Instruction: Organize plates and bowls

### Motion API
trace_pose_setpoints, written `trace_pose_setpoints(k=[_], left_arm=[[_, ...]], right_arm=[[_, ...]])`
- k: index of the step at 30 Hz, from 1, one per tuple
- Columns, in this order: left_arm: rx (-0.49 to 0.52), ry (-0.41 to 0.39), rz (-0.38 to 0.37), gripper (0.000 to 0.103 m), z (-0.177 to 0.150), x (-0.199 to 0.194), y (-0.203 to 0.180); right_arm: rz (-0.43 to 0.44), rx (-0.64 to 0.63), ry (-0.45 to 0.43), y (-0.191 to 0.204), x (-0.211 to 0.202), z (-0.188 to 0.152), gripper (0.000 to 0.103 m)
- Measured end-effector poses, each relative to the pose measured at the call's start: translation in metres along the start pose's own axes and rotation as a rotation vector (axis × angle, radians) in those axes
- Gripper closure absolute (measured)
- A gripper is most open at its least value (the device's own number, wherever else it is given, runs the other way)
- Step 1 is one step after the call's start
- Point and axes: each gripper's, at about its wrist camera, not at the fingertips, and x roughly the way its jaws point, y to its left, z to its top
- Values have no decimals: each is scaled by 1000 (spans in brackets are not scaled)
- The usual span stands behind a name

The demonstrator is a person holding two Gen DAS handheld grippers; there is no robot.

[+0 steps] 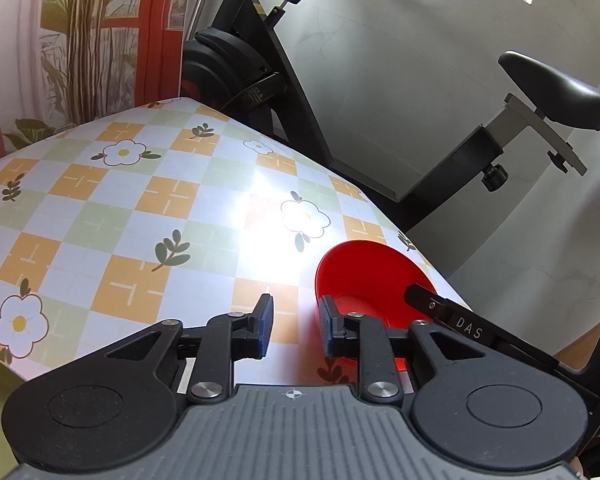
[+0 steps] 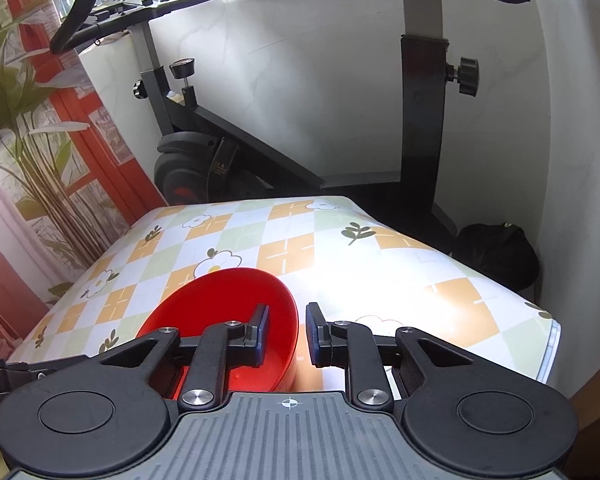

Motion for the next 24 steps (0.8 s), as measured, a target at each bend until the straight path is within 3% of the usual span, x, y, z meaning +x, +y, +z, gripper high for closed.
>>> trace_pose_setpoints(k=[2, 15, 19, 24], left_arm=[[0, -3, -2, 66, 1, 2, -1], [-32, 46, 6, 67, -4, 20, 5], [-18, 34, 11, 78, -9, 17, 5], [-22, 16, 18, 80, -9, 8, 7]], right_arm=[[14, 1, 8, 1, 0, 0, 87], [99, -17, 51, 12, 2, -5, 93], [120, -32, 65, 18, 1, -7, 94], [135, -45, 73, 25, -1, -6, 94]])
